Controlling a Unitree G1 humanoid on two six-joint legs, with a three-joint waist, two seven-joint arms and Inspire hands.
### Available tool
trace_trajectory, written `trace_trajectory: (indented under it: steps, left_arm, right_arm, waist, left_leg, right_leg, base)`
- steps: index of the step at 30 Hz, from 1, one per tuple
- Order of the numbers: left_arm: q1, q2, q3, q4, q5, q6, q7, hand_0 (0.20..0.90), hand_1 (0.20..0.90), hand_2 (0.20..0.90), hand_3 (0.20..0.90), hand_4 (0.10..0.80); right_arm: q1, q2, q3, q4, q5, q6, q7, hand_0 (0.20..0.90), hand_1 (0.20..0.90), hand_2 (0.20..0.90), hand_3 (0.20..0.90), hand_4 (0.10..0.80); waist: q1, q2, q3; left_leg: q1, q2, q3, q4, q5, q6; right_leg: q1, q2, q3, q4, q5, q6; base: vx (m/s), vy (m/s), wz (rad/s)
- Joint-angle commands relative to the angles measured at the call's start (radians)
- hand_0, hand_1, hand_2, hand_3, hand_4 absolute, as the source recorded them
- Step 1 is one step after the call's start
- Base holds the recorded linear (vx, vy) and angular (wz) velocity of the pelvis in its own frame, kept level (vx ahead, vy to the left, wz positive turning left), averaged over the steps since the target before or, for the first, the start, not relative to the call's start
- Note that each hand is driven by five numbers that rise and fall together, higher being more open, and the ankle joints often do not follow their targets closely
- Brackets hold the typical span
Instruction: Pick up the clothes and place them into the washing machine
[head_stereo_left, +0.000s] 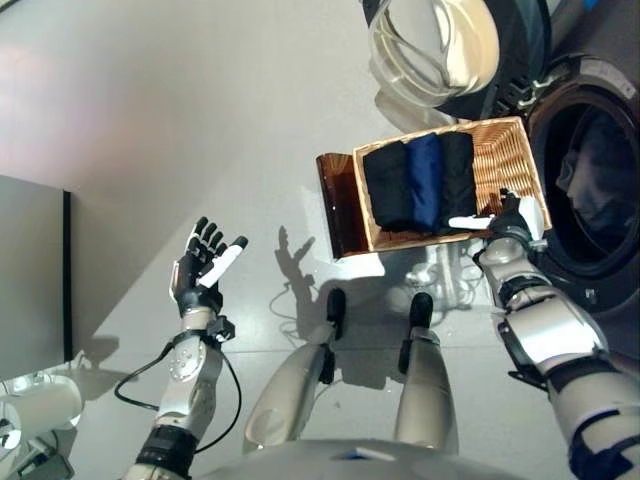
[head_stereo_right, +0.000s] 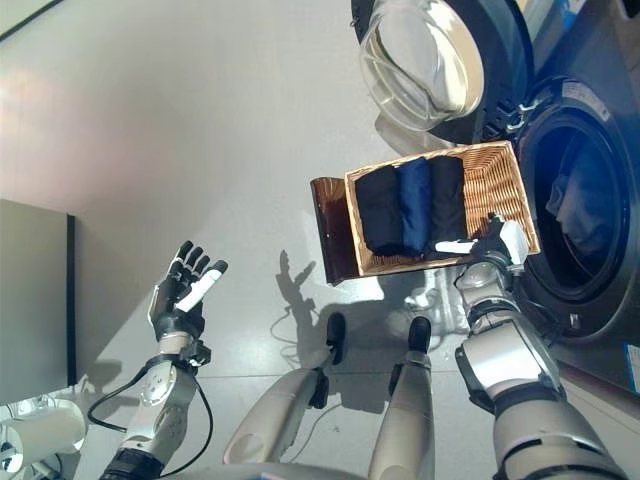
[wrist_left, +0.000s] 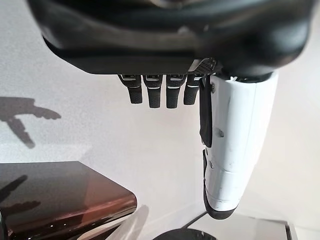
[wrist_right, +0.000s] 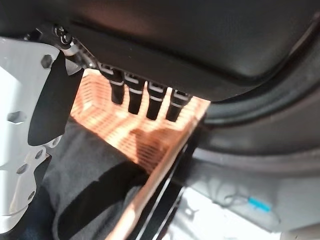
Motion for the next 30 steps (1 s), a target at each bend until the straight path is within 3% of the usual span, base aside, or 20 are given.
trace_trajectory:
  steps: [1, 6, 8, 18, 19, 21, 22, 23, 25, 26, 28, 29, 30]
  left_arm:
    - [-0.024, 0.058, 0.100, -0.188, 0.025, -0.065, 0.000, 0.900, 0.900, 0.900, 0.900, 0.800]
    - [-0.051, 0.066, 0.123, -0.231, 0.049, -0.072, 0.027, 0.900, 0.900, 0.900, 0.900, 0.800]
    - [-0.078, 0.067, 0.137, -0.258, 0.068, -0.079, 0.046, 0.900, 0.900, 0.900, 0.900, 0.800]
    - [-0.100, 0.062, 0.133, -0.322, 0.094, -0.082, 0.069, 0.900, 0.900, 0.900, 0.900, 0.800]
    - [-0.099, 0.066, 0.132, -0.333, 0.101, -0.082, 0.075, 0.900, 0.900, 0.900, 0.900, 0.800]
    - [-0.101, 0.067, 0.135, -0.335, 0.105, -0.083, 0.081, 0.900, 0.900, 0.900, 0.900, 0.800]
    - [-0.104, 0.069, 0.141, -0.339, 0.105, -0.084, 0.090, 0.900, 0.900, 0.900, 0.900, 0.800]
    - [-0.104, 0.068, 0.142, -0.340, 0.106, -0.084, 0.091, 0.900, 0.900, 0.900, 0.900, 0.800]
    - [-0.109, 0.071, 0.143, -0.343, 0.112, -0.084, 0.099, 0.900, 0.900, 0.900, 0.900, 0.800]
    - [-0.112, 0.073, 0.147, -0.346, 0.115, -0.083, 0.105, 0.900, 0.900, 0.900, 0.900, 0.800]
    - [-0.117, 0.075, 0.148, -0.348, 0.119, -0.083, 0.116, 0.900, 0.900, 0.900, 0.900, 0.800]
    - [-0.117, 0.077, 0.150, -0.351, 0.127, -0.083, 0.123, 0.900, 0.900, 0.900, 0.900, 0.800]
    - [-0.118, 0.076, 0.151, -0.351, 0.127, -0.082, 0.123, 0.900, 0.900, 0.900, 0.900, 0.800]
  right_arm:
    - [-0.148, -0.063, 0.079, 0.008, -0.024, -0.011, -0.049, 0.900, 0.900, 0.900, 0.900, 0.800]
    - [-0.203, -0.070, 0.093, 0.025, -0.013, -0.007, -0.051, 0.900, 0.900, 0.900, 0.900, 0.800]
    - [-0.230, -0.080, 0.104, 0.035, -0.008, -0.003, -0.045, 0.900, 0.900, 0.900, 0.900, 0.800]
    - [-0.306, -0.119, 0.115, 0.079, 0.020, 0.012, -0.049, 0.900, 0.900, 0.900, 0.900, 0.800]
    - [-0.328, -0.135, 0.124, 0.091, 0.018, 0.021, -0.051, 0.650, 0.650, 0.650, 0.650, 0.622]
    - [-0.351, -0.141, 0.131, 0.094, 0.024, 0.022, -0.052, 0.576, 0.576, 0.576, 0.576, 0.569]
    - [-0.383, -0.154, 0.144, 0.099, 0.029, 0.029, -0.054, 0.656, 0.656, 0.656, 0.656, 0.625]
    - [-0.385, -0.155, 0.145, 0.100, 0.029, 0.029, -0.053, 0.793, 0.793, 0.793, 0.793, 0.724]
    - [-0.407, -0.160, 0.153, 0.099, 0.032, 0.030, -0.056, 0.768, 0.768, 0.768, 0.768, 0.706]
    - [-0.414, -0.153, 0.157, 0.093, 0.035, 0.027, -0.061, 0.686, 0.686, 0.686, 0.686, 0.647]
    - [-0.435, -0.134, 0.175, 0.086, 0.024, 0.028, -0.069, 0.708, 0.708, 0.708, 0.708, 0.663]
    - [-0.451, -0.111, 0.193, 0.080, 0.009, 0.029, -0.073, 0.752, 0.752, 0.752, 0.752, 0.694]
    - [-0.453, -0.110, 0.194, 0.081, 0.009, 0.029, -0.073, 0.900, 0.900, 0.900, 0.900, 0.800]
  waist:
    - [0.027, -0.004, 0.030]
    - [0.037, -0.010, 0.049]
    - [0.043, -0.013, 0.065]
    - [0.072, 0.009, 0.090]
    - [0.078, 0.019, 0.094]
    - [0.083, 0.028, 0.096]
    - [0.087, 0.040, 0.098]
    - [0.086, 0.040, 0.098]
    - [0.087, 0.051, 0.100]
    - [0.088, 0.055, 0.101]
    - [0.089, 0.064, 0.101]
    - [0.089, 0.071, 0.102]
    - [0.088, 0.071, 0.102]
  left_leg:
    - [-0.073, -0.008, -0.014, 0.057, -0.041, -0.043]
    - [-0.106, -0.015, -0.017, 0.101, -0.061, -0.040]
    - [-0.139, -0.026, -0.026, 0.172, -0.121, -0.036]
    - [-0.235, -0.045, -0.037, 0.239, -0.137, -0.034]
    - [-0.248, -0.050, -0.038, 0.241, -0.135, -0.034]
    - [-0.261, -0.051, -0.035, 0.244, -0.134, -0.035]
    - [-0.276, -0.056, -0.035, 0.243, -0.128, -0.036]
    - [-0.278, -0.057, -0.035, 0.243, -0.127, -0.036]
    - [-0.287, -0.062, -0.039, 0.244, -0.125, -0.037]
    - [-0.294, -0.065, -0.036, 0.243, -0.123, -0.036]
    - [-0.306, -0.071, -0.035, 0.241, -0.119, -0.036]
    - [-0.311, -0.075, -0.034, 0.240, -0.117, -0.035]
    - [-0.311, -0.075, -0.034, 0.240, -0.118, -0.035]
  right_leg:
    - [0.094, 0.019, -0.053, -0.111, 0.019, -0.038]
    - [0.065, 0.020, -0.053, -0.066, -0.001, -0.044]
    - [0.036, 0.017, -0.045, 0.012, -0.061, -0.046]
    - [-0.054, 0.002, -0.049, 0.108, -0.104, -0.057]
    - [-0.071, -0.002, -0.048, 0.121, -0.109, -0.059]
    - [-0.088, -0.006, -0.045, 0.131, -0.111, -0.060]
    - [-0.111, -0.010, -0.041, 0.147, -0.115, -0.063]
    - [-0.113, -0.010, -0.040, 0.149, -0.116, -0.063]
    - [-0.132, -0.014, -0.035, 0.166, -0.122, -0.065]
    - [-0.141, -0.015, -0.033, 0.172, -0.123, -0.065]
    - [-0.155, -0.017, -0.028, 0.179, -0.124, -0.066]
    - [-0.163, -0.020, -0.028, 0.188, -0.127, -0.065]
    - [-0.164, -0.020, -0.028, 0.189, -0.127, -0.065]
  base:
    - [0.000, 0.000, 0.00]
    - [0.002, 0.006, 0.05]
    - [0.109, -0.011, 0.11]
    - [0.007, 0.005, 0.10]
    - [-0.009, 0.017, 0.08]
    - [-0.015, 0.040, 0.17]
    - [-0.018, 0.047, 0.18]
    - [-0.015, 0.039, 0.14]
    - [-0.009, 0.034, 0.11]
    - [-0.001, 0.039, 0.06]
    - [0.006, 0.043, 0.01]
    - [0.004, 0.033, -0.02]
    - [0.000, 0.000, 0.00]
